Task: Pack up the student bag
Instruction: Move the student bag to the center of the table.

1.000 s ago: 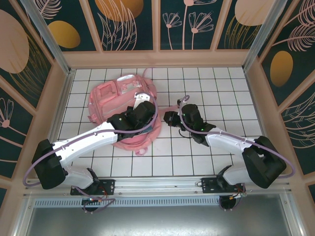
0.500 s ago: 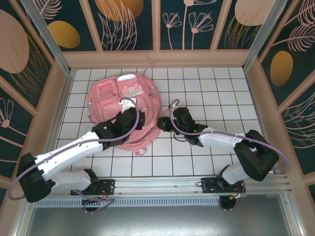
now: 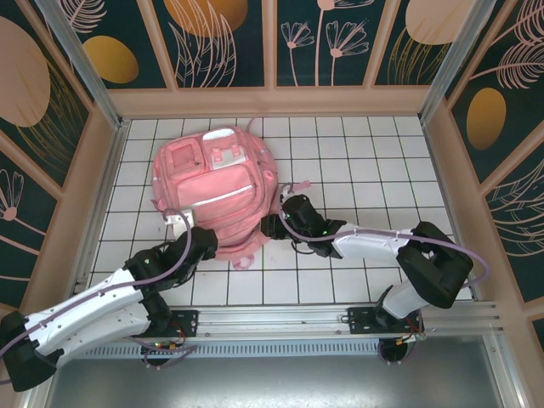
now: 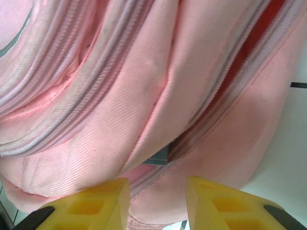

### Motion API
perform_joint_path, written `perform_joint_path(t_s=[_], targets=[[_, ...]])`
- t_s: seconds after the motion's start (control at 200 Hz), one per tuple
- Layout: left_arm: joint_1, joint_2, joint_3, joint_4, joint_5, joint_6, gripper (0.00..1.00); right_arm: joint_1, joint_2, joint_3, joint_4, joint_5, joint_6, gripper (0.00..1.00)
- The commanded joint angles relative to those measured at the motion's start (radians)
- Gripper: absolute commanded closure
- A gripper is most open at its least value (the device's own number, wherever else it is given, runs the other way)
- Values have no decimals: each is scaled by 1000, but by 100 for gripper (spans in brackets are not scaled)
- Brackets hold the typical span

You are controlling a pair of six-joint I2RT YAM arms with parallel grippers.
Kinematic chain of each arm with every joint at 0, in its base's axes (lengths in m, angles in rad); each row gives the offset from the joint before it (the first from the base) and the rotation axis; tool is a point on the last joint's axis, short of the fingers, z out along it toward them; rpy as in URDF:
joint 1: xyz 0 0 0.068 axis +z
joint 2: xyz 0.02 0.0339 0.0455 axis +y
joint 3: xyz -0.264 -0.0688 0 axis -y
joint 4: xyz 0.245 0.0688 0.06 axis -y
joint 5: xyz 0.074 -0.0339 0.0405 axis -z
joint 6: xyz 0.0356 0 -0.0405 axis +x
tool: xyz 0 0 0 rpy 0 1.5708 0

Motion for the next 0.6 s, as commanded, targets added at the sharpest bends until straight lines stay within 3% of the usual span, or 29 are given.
perform_joint_path(t_s=[0.0,0.15,0.596], targets=[[1,-8,-61,215,182,20,60,19,20,48,-64,76,-20,64],[-2,133,-78,411,321,80,62,21,-2,27,-76,111,5,63],[-46,410,20,515,373,168,57,-28,-125,-76,-68,120,34,62]])
